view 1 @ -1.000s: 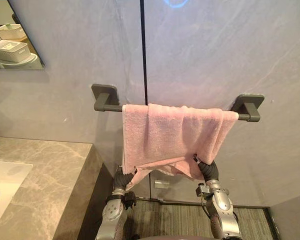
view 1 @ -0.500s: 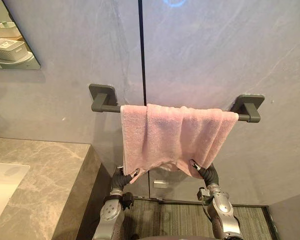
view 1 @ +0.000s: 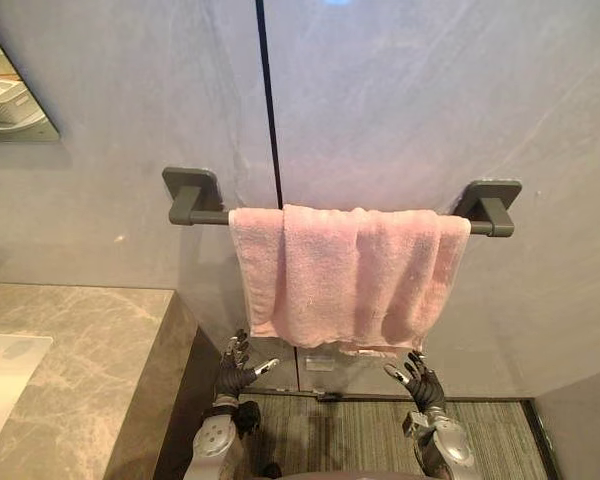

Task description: Organize washtable

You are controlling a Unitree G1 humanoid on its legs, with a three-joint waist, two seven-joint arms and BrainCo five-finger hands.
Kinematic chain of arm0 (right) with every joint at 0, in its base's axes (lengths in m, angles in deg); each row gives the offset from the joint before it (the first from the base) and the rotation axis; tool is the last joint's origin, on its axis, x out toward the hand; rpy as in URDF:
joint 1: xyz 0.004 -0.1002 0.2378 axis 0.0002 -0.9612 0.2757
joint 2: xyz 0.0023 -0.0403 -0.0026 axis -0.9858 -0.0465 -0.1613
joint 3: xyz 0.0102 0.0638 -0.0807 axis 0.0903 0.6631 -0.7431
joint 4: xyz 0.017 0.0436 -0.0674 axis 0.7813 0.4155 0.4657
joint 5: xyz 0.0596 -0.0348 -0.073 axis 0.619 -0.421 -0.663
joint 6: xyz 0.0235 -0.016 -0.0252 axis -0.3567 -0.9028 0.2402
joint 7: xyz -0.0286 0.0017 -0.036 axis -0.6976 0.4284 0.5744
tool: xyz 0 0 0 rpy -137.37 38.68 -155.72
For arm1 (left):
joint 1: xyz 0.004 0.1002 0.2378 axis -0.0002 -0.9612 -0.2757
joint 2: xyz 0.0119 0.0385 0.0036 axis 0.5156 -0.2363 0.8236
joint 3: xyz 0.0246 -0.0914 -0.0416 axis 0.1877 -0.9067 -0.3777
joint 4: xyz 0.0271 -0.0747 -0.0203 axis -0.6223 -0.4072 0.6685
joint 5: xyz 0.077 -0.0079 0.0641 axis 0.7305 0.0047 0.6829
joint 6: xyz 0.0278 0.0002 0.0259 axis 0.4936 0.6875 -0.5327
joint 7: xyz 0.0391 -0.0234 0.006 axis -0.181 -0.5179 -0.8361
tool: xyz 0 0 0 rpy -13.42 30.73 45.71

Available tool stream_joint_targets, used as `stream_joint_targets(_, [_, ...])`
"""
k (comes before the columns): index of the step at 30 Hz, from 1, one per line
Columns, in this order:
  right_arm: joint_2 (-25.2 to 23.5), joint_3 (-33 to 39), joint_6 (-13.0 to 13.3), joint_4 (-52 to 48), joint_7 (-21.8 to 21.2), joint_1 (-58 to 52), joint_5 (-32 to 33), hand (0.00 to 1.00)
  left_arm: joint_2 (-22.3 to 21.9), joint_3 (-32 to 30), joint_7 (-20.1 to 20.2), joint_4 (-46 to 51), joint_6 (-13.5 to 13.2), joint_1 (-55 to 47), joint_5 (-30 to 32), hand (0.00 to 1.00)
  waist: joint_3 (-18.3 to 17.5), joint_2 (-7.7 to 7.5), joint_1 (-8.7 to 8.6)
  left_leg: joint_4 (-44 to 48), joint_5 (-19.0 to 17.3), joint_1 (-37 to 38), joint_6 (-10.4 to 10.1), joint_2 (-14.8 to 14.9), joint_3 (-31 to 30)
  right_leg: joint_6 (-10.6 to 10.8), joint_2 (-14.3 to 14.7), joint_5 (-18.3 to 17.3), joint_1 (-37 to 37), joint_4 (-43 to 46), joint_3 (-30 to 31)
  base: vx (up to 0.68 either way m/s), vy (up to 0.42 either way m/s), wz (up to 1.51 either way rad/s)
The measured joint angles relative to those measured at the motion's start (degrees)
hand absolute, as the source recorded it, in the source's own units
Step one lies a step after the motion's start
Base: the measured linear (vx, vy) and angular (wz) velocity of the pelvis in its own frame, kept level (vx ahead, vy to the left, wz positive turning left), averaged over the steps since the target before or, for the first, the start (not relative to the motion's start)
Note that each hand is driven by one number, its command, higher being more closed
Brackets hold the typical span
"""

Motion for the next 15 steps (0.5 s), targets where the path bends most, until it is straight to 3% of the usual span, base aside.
stream_joint_targets(5, [-0.1, 2.9, 0.2, -12.4, 1.6, -4.7, -0.2, 0.0, -1.0, -5.0, -0.4, 10.4, -0.1, -4.1, 0.0, 0.0, 0.2, 0.17, 0.16, 0.0, -0.2, 0.7, 0.1, 0.3, 0.5, 0.1, -0.2, -0.1, 0.0, 1.1, 0.4, -0.05, -0.016, -0.06])
stream_joint_targets(15, [-1.6, 6.6, 2.1, -46.8, 3.8, -9.3, -2.5, 0.0, -2.8, -13.0, -4.0, 39.4, -1.8, -8.4, -1.1, 0.0, 0.1, 0.1, 1.15, 1.5, -1.5, 1.4, 0.0, 0.3, 1.6, 0.6, -0.7, -2.6, -1.0, 5.0, 0.7, -0.03, -0.02, -0.03])
